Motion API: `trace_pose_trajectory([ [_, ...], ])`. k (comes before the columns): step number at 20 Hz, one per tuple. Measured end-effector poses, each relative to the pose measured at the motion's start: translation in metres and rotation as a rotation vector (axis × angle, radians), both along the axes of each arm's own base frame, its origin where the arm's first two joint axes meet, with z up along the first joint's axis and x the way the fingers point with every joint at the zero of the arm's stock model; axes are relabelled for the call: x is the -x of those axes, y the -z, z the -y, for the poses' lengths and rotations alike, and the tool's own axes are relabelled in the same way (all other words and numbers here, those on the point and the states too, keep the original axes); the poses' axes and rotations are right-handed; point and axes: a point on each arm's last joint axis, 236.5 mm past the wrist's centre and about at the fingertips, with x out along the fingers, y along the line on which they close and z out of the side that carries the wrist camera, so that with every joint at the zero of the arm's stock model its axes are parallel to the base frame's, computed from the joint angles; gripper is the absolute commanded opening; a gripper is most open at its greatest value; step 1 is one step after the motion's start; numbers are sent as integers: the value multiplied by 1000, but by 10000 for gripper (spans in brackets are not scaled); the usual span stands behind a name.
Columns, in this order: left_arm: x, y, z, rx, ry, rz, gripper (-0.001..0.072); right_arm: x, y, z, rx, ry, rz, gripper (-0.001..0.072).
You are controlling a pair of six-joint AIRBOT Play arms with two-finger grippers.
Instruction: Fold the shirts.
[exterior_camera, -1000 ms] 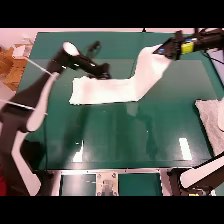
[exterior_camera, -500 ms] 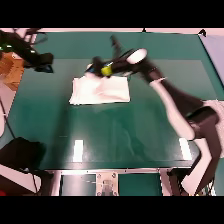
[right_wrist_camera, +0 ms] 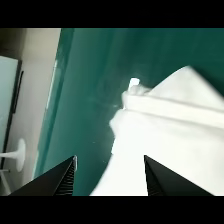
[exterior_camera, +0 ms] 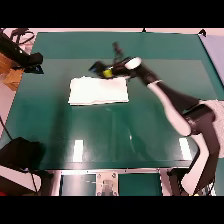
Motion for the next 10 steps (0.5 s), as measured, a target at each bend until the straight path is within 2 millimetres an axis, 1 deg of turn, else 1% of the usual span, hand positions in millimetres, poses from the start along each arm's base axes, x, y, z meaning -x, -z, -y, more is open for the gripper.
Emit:
trace_pose_trajectory([
  [1, -1, -1, 1, 3, 1, 4, 27, -5, -1, 36, 38, 3, -19, 544],
  [2, -1, -1, 1, 4, 1, 5, 27, -9, 3, 76, 82, 17, -50, 544],
  [3, -1, -1, 1, 5, 0, 7, 27, -9, 14, 112, 125, 33, -99, 545],
  [4, -2, -1, 1, 5, -2, 9, 27, -5, 30, 146, 163, 53, -163, 545],
  [5, -2, -1, 1, 6, -5, 9, 27, 3, 46, 167, 178, 59, -226, 544],
  [6, -3, -1, 1, 7, -6, 11, 27, 14, 60, 180, 178, 59, -287, 545],
  [7, -3, -1, 1, 7, -11, 10, 27, 21, 76, 188, 173, 60, -335, 544],
  [8, -3, -1, 0, 8, -17, 11, 27, 26, 92, 189, 164, 56, -371, 544],
  [9, -3, -1, 0, 10, -22, 10, 27, 33, 104, 183, 139, 40, -407, 544],
  [10, -3, -1, 1, 11, -24, 8, 27, 38, 111, 171, 106, 22, -430, 544],
])
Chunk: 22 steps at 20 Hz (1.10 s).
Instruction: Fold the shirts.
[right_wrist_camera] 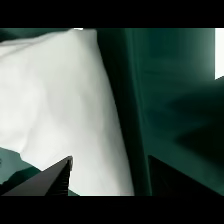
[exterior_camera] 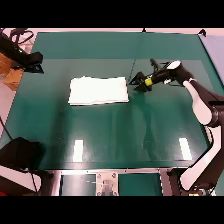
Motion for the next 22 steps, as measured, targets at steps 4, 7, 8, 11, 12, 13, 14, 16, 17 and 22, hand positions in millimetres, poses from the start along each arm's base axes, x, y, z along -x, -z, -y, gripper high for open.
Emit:
trace_pose_trajectory([
  [4, 3, 0, 0, 2, -5, -13, 27, 4, 14, -51, -117, -12, -20, 145],
  [7, 6, 1, 0, 3, -4, -29, 27, -11, -14, -77, -195, -16, 43, 16],
  [8, 7, 2, 0, 3, -3, -34, 27, -14, -24, -81, -202, -29, 67, 15],
  [11, 10, 2, 1, 4, 1, -44, 27, -37, -96, -67, -236, -11, 187, 15],
  [12, 11, 2, 0, 4, 1, -47, 27, -43, -115, -51, -217, 2, 221, 15],
  [13, 11, 2, 1, 4, 2, -50, 27, -47, -138, -29, -193, 22, 253, 15],
  [14, 12, 2, 2, 7, 5, -53, 27, -49, -161, -5, -170, 49, 285, 15],
  [16, 12, 2, 3, 13, 7, -53, 27, -46, -197, 54, -93, 113, 325, 15],
  [17, 12, 2, 4, 15, 7, -53, 27, -41, -209, 89, -41, 153, 335, 15],
  [22, 13, 1, 6, 23, 11, -57, 27, -2, -256, 255, 144, 427, 360, 15],
])
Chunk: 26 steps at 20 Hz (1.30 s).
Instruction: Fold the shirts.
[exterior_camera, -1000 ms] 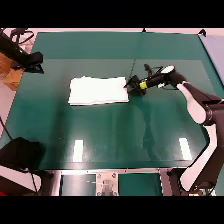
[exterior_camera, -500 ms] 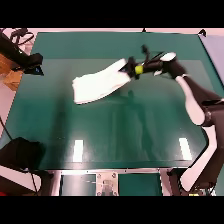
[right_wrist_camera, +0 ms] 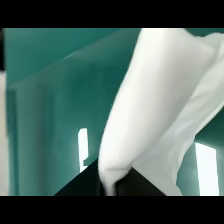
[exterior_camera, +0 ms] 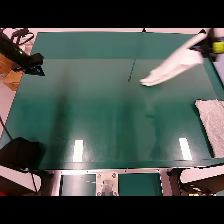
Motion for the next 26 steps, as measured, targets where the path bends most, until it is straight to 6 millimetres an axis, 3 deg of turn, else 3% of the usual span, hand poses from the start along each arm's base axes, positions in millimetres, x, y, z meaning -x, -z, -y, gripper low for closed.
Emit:
trace_pose_trajectory([
  [5, 1, 0, 1, 3, 2, -3, 27, 56, -8, 141, 59, 301, -22, 15],
  [7, 1, 0, 1, 3, 2, -3, 27, 79, -6, 180, 74, 385, -34, 15],
  [10, 3, 0, 1, 4, 4, -10, 27, 110, -7, 213, 85, 458, -53, 15],
  [15, 8, 1, 3, 9, 12, -31, 27, 158, 9, 228, 133, 507, -202, 15],
  [21, 10, -2, 13, 52, 30, -37, 27, 247, 61, 234, 180, 625, -619, 16],
  [24, 10, -3, 16, 65, 34, -34, 27, 281, 97, 230, 161, 650, -804, 21],
  [25, 10, -4, 17, 68, 35, -34, 27, 295, 112, 225, 146, 653, -880, 139],
  [26, 10, -4, 17, 69, 36, -34, 27, 308, 128, 220, 135, 650, -954, 444],
])
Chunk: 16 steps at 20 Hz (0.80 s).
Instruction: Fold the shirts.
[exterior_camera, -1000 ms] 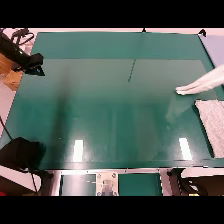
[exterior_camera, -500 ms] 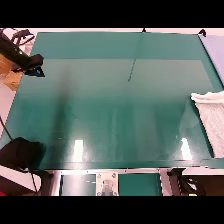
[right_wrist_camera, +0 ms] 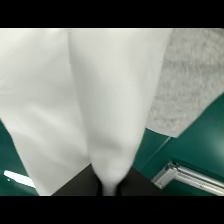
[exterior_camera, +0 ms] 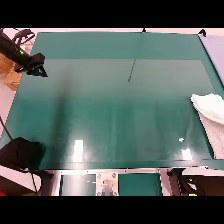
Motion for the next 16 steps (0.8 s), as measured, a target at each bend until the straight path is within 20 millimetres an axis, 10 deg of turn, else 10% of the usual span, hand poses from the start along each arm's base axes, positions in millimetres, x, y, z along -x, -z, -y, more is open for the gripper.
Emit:
trace_pose_trajectory([
  [1, 0, 0, 0, 2, 0, 1, 27, 13, 13, -6, -32, 9, -61, 585],
  [7, -1, -1, 1, 6, 1, 3, 27, 44, 50, -22, -112, 61, -232, 496],
  [9, -1, -1, 1, 6, 0, 6, 26, 22, 46, -24, -105, 47, -167, 63],
  [16, 18, -7, 27, -3, 49, 8, 26, -132, 10, -100, -26, -360, 274, 14],
])
